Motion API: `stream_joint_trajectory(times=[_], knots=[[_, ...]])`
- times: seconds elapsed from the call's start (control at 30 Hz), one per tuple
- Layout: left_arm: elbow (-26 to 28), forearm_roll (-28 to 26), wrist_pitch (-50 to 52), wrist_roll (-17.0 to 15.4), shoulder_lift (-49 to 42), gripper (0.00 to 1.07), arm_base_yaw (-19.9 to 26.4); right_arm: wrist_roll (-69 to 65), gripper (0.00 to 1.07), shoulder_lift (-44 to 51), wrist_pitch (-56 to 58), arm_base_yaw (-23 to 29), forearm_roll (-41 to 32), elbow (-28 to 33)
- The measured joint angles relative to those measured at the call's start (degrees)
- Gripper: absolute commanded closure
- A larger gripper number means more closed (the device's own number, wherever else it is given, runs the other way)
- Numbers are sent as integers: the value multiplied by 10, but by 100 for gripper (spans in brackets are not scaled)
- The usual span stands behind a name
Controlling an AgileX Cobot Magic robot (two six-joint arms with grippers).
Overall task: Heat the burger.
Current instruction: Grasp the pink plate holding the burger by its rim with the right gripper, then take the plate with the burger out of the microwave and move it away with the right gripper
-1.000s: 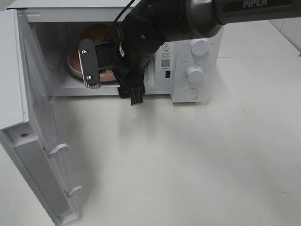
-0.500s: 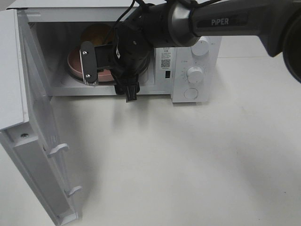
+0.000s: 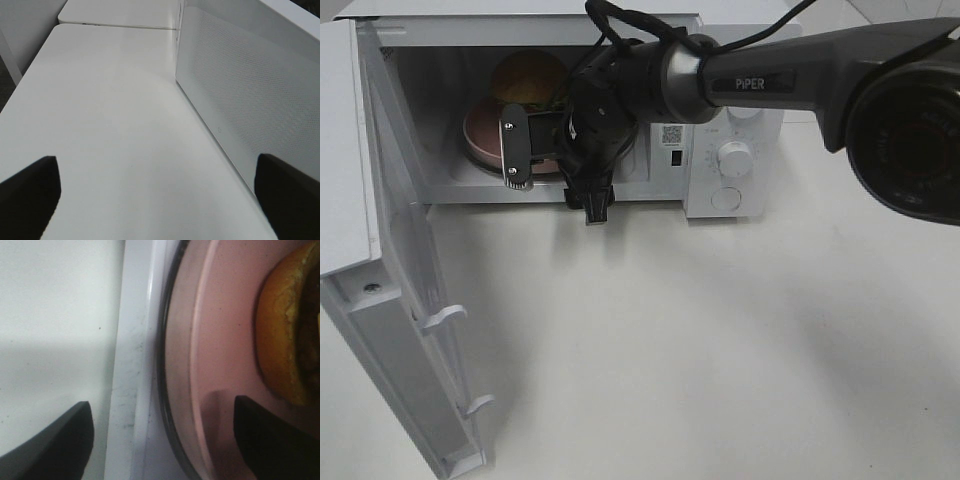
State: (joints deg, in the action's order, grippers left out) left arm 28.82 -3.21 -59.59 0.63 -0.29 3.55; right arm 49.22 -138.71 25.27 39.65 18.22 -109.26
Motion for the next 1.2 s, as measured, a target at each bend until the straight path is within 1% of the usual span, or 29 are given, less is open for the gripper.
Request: stream_joint_trajectory(times=[0.17, 0.23, 0.27, 0.3, 0.33, 0.37, 0.4, 0.43, 0.47, 0.5, 0.53, 0.57, 0.6, 0.63, 0.83, 1.0, 1.1, 1.2], knots=[[0, 0, 0, 0, 0, 9, 0, 1, 31, -10, -4, -7, -7, -9], [0, 0, 0, 0, 0, 9, 0, 1, 33, -13, -5, -7, -9, -11], [0, 0, 0, 0, 0, 9, 0, 1, 40, -14, -5, -9, -13, -11], [0, 0, 0, 0, 0, 9, 0, 1, 44, -14, -5, -9, -14, -11], [0, 0, 0, 0, 0, 9, 0, 1, 44, -14, -5, -9, -14, -11], [0, 0, 0, 0, 0, 9, 0, 1, 58, -14, -5, -10, -17, -14], [0, 0, 0, 0, 0, 9, 0, 1, 58, -14, -5, -10, -17, -14], [0, 0, 0, 0, 0, 9, 0, 1, 74, -14, -3, -10, -19, -14], [0, 0, 0, 0, 0, 9, 0, 1, 81, -14, 2, -10, -22, -14], [0, 0, 0, 0, 0, 9, 0, 1, 81, -14, 2, -10, -22, -14], [0, 0, 0, 0, 0, 9, 0, 1, 96, -14, 13, -8, -28, -14], [0, 0, 0, 0, 0, 9, 0, 1, 104, -13, 18, -7, -30, -14], [0, 0, 0, 0, 0, 9, 0, 1, 104, -13, 18, -7, -30, -14], [0, 0, 0, 0, 0, 9, 0, 5, 107, -10, 22, -4, -34, -14], [0, 0, 0, 0, 0, 9, 0, 20, 107, -7, 28, -2, -37, -14], [0, 0, 0, 0, 0, 9, 0, 64, 107, 0, 34, 1, -39, -14], [0, 0, 0, 0, 0, 9, 0, 92, 107, 6, 60, 1, -50, -14], [0, 0, 0, 0, 0, 9, 0, 114, 107, 18, 65, 1, -54, -2]])
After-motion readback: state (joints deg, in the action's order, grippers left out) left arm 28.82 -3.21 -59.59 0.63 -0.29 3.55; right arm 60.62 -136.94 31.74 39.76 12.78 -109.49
